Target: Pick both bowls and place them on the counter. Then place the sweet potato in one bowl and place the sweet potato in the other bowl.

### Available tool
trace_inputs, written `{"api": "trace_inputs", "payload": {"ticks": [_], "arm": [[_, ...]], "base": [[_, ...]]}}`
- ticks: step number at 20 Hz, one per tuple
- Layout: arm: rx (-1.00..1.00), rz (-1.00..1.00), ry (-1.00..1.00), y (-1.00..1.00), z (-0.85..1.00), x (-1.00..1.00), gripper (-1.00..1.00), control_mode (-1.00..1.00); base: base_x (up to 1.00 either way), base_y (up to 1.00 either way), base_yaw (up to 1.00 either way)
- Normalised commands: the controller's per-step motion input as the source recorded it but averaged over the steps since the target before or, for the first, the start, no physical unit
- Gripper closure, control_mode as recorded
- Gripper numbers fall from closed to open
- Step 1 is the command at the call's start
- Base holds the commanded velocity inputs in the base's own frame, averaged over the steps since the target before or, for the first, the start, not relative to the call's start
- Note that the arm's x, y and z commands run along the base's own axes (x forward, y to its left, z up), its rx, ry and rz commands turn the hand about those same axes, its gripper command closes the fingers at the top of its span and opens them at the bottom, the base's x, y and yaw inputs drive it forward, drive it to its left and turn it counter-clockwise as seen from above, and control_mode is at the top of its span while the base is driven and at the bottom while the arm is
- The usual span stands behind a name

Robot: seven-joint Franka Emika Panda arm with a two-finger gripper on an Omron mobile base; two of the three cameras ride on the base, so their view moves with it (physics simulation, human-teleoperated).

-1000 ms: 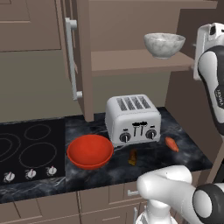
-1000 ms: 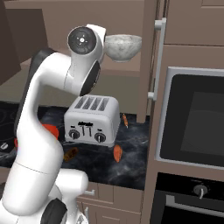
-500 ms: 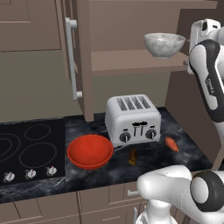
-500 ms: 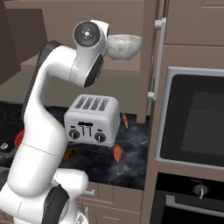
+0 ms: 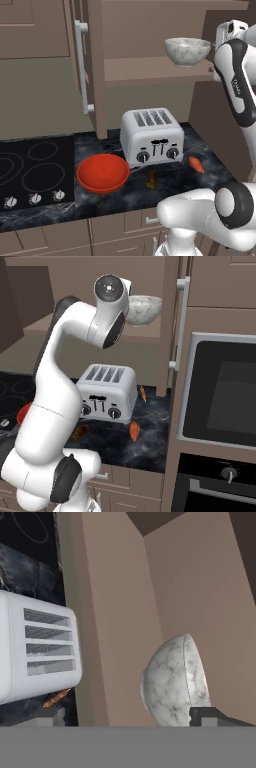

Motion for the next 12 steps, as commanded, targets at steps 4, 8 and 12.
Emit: {"api": "trace_inputs", "payload": {"ticks": [4, 8, 12], "arm": [[0.00, 0.00, 0.05, 0.00, 0.00, 0.33, -1.00, -1.00], [0.00, 0.02, 0.03, -0.03, 0.00, 0.26, -1.00, -1.00], [0.00, 0.07, 0.01, -0.11, -0.05, 0.20, -1.00, -1.00]], "base": [[0.00, 0.00, 0.00], [0.00, 0.00, 0.00], [0.00, 0.00, 0.00]]}}
